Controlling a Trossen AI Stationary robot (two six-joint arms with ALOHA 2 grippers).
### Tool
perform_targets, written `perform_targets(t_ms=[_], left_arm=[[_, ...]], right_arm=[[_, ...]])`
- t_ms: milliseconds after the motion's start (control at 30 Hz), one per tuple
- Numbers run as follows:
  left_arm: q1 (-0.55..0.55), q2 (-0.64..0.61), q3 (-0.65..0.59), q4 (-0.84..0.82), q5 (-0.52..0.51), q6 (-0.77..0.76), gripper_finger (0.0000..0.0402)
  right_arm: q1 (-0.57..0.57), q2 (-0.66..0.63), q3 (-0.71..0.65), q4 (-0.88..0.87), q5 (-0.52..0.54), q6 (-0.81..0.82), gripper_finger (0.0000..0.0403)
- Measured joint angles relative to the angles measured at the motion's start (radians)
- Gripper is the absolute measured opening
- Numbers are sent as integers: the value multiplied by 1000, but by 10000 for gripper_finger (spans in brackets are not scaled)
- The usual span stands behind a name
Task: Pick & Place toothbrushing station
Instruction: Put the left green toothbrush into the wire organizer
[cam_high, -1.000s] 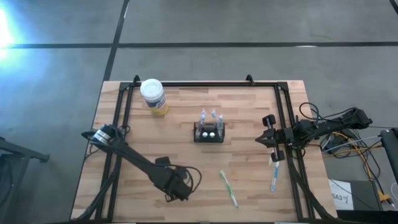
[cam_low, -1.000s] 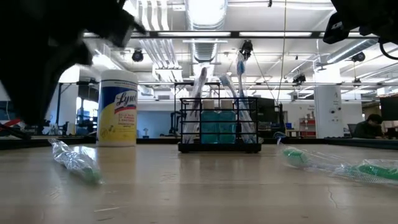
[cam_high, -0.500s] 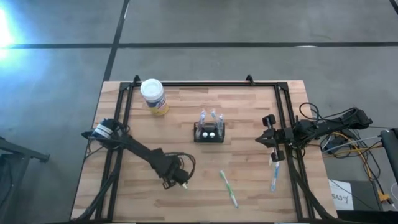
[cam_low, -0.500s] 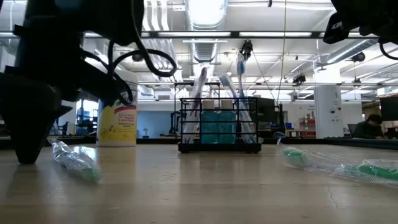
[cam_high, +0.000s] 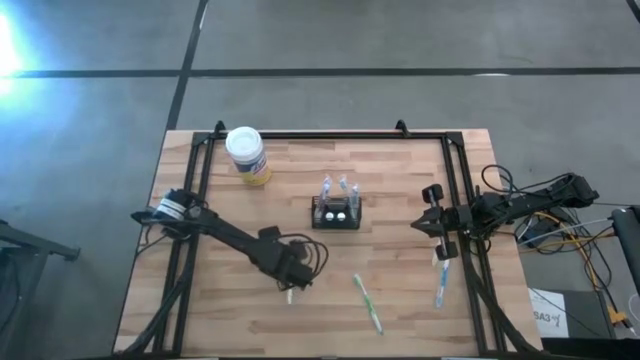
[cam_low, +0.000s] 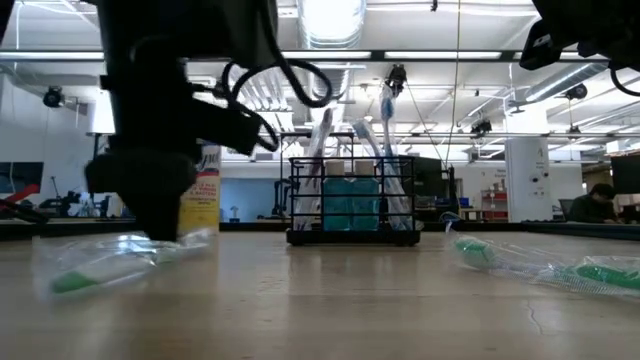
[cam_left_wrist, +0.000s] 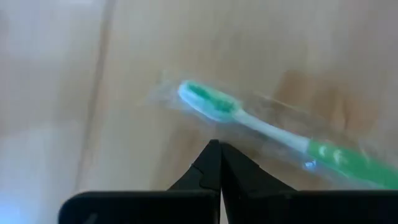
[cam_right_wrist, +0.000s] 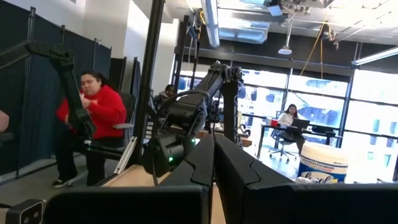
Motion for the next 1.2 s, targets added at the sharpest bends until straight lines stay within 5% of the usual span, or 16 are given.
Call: perform_targets(t_ms=[300,467,800,967,1200], left_arm=[[-3,0,-5,160,-63,158,1],[-25,-21,-4,160,-135,104,1],[-262,-340,-89,231,-543,0,2],[-375,-520,-297,567,-641,22,2],[-395,-620,-654,1278,-624,-1,2]], right_arm=[[0,-1,0,6,1,-15,8],[0,0,0,6,1,-22,8],[0,0,0,0,1,-21,8],[0,0,0,0,1,-21,8],[0,0,0,1,1,-19,8]])
